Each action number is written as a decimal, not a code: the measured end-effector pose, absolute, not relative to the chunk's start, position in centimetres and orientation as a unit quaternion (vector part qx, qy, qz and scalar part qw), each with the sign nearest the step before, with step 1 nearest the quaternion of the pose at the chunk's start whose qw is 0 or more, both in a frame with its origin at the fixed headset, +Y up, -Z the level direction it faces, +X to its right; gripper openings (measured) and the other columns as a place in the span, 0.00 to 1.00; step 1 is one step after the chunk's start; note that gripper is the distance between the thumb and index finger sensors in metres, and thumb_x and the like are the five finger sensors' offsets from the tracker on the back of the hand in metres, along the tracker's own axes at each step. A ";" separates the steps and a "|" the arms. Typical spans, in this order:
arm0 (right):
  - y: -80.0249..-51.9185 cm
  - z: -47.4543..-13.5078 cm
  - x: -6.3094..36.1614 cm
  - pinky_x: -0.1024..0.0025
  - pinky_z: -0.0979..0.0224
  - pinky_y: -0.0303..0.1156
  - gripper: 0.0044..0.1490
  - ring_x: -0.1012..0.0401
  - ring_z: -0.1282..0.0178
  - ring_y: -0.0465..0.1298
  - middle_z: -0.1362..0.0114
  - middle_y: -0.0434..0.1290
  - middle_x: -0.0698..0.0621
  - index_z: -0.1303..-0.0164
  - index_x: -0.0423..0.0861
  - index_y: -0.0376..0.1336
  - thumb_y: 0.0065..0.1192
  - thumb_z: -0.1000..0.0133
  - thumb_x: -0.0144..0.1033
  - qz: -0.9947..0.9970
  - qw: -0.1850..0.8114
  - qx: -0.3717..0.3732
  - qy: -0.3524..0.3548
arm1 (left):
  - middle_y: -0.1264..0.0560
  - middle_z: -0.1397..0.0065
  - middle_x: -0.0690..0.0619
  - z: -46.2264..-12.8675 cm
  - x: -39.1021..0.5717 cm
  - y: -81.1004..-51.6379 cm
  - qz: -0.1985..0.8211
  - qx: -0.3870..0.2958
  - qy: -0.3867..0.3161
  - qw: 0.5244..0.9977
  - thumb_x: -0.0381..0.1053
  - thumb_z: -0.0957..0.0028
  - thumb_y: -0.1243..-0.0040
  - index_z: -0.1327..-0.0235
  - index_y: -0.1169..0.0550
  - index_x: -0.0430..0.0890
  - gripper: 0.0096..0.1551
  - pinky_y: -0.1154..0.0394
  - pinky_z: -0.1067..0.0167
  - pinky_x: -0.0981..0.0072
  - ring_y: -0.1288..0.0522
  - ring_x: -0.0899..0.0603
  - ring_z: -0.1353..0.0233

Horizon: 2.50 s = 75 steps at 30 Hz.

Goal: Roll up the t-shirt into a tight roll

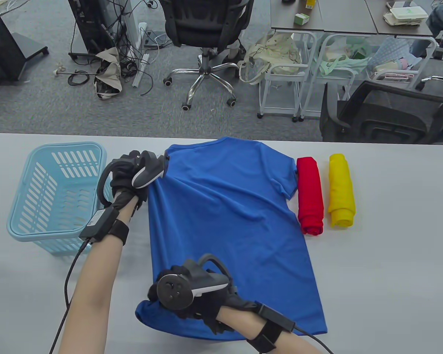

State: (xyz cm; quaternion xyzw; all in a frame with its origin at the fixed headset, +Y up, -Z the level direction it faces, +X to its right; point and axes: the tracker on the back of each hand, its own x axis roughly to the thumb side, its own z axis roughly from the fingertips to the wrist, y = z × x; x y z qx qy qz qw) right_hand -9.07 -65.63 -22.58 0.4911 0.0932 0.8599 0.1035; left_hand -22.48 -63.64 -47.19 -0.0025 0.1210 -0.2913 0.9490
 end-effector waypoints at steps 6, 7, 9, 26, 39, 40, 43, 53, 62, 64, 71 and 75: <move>-64.7 -23.2 -8.1 0.50 0.26 0.63 0.23 0.58 0.37 0.70 0.23 0.60 0.46 0.28 0.56 0.56 0.55 0.33 0.40 0.839 0.186 0.502 0.100 | 0.25 0.31 0.61 -47.5 -22.4 -61.7 -0.254 0.011 0.153 0.955 0.61 0.44 0.52 0.36 0.31 0.67 0.22 0.20 0.34 0.59 0.18 0.55 0.40; -64.9 -23.3 -7.6 0.50 0.26 0.63 0.23 0.58 0.37 0.70 0.23 0.59 0.45 0.28 0.56 0.56 0.56 0.33 0.39 0.835 0.197 0.501 0.111 | 0.25 0.31 0.61 -47.6 -21.9 -61.7 -0.259 0.012 0.148 0.954 0.61 0.44 0.52 0.36 0.31 0.67 0.22 0.20 0.34 0.59 0.18 0.55 0.40; -65.4 -23.8 -6.1 0.50 0.26 0.63 0.23 0.58 0.37 0.70 0.23 0.60 0.46 0.29 0.56 0.57 0.57 0.34 0.39 0.836 0.203 0.495 0.123 | 0.25 0.31 0.61 -47.8 -20.3 -62.0 -0.255 0.009 0.133 0.958 0.61 0.44 0.51 0.36 0.31 0.67 0.22 0.20 0.34 0.59 0.18 0.55 0.40; -70.2 -25.2 17.1 0.41 0.24 0.60 0.35 0.46 0.24 0.68 0.12 0.54 0.43 0.23 0.55 0.62 0.66 0.42 0.47 0.923 0.143 0.256 0.249 | 0.44 0.10 0.54 -47.6 1.9 -66.4 -0.157 -0.038 -0.097 0.982 0.62 0.42 0.57 0.20 0.50 0.67 0.36 0.30 0.23 0.48 0.30 0.45 0.18; -74.3 -29.2 13.6 0.37 0.20 0.46 0.45 0.37 0.11 0.41 0.10 0.37 0.41 0.12 0.50 0.42 0.53 0.35 0.50 0.947 0.083 0.174 0.257 | 0.53 0.09 0.46 -39.6 -7.9 -74.8 -0.116 -0.265 -0.164 0.943 0.71 0.49 0.72 0.16 0.53 0.59 0.44 0.41 0.21 0.39 0.46 0.35 0.13; -75.1 -29.5 13.2 0.36 0.20 0.45 0.46 0.36 0.11 0.38 0.10 0.36 0.41 0.11 0.50 0.40 0.51 0.35 0.52 0.947 0.067 0.168 0.265 | 0.60 0.10 0.45 -38.2 -8.9 -76.2 -0.119 -0.307 -0.168 0.929 0.72 0.50 0.75 0.18 0.59 0.60 0.46 0.46 0.20 0.36 0.53 0.33 0.12; -77.0 -28.9 12.3 0.37 0.20 0.46 0.46 0.36 0.13 0.36 0.11 0.35 0.41 0.12 0.50 0.37 0.49 0.35 0.52 0.939 0.035 0.174 0.295 | 0.79 0.19 0.43 -35.1 -10.9 -78.8 -0.177 -0.328 -0.185 0.909 0.73 0.55 0.85 0.30 0.78 0.58 0.47 0.59 0.20 0.35 0.71 0.31 0.17; -74.3 -24.4 8.5 0.44 0.23 0.60 0.39 0.40 0.17 0.60 0.13 0.55 0.42 0.16 0.49 0.54 0.51 0.37 0.52 0.923 -0.034 0.279 0.262 | 0.67 0.12 0.46 -28.4 -15.4 -77.1 -0.147 -0.290 -0.233 0.916 0.74 0.54 0.78 0.22 0.65 0.63 0.45 0.51 0.18 0.37 0.60 0.34 0.12; -72.1 -34.1 11.7 0.39 0.20 0.49 0.43 0.35 0.13 0.39 0.12 0.32 0.36 0.12 0.43 0.34 0.40 0.33 0.43 0.935 0.180 0.151 0.264 | 0.80 0.19 0.44 -29.7 -15.7 -79.8 -0.146 -0.300 -0.158 0.929 0.73 0.60 0.93 0.31 0.80 0.57 0.48 0.62 0.21 0.32 0.74 0.32 0.17; -72.3 -36.2 11.8 0.39 0.20 0.47 0.43 0.35 0.13 0.36 0.12 0.30 0.37 0.12 0.43 0.32 0.39 0.33 0.42 0.939 0.174 0.130 0.268 | 0.80 0.19 0.44 -29.8 -15.8 -79.8 -0.142 -0.296 -0.166 0.930 0.74 0.60 0.92 0.30 0.79 0.57 0.48 0.62 0.21 0.32 0.74 0.33 0.17; -75.7 -42.7 11.1 0.37 0.20 0.41 0.42 0.38 0.14 0.31 0.13 0.29 0.40 0.14 0.47 0.28 0.36 0.33 0.44 0.937 0.129 0.057 0.319 | 0.83 0.21 0.45 -28.8 -16.6 -80.0 -0.141 -0.318 -0.178 0.920 0.73 0.60 0.92 0.34 0.82 0.57 0.47 0.67 0.23 0.33 0.78 0.33 0.19; -77.0 -44.7 12.4 0.36 0.21 0.37 0.41 0.43 0.14 0.26 0.14 0.25 0.46 0.15 0.50 0.27 0.33 0.33 0.46 0.937 0.087 0.009 0.338 | 0.84 0.22 0.46 -28.2 -17.2 -80.2 -0.123 -0.319 -0.182 0.922 0.73 0.60 0.92 0.34 0.82 0.58 0.47 0.69 0.23 0.33 0.79 0.33 0.19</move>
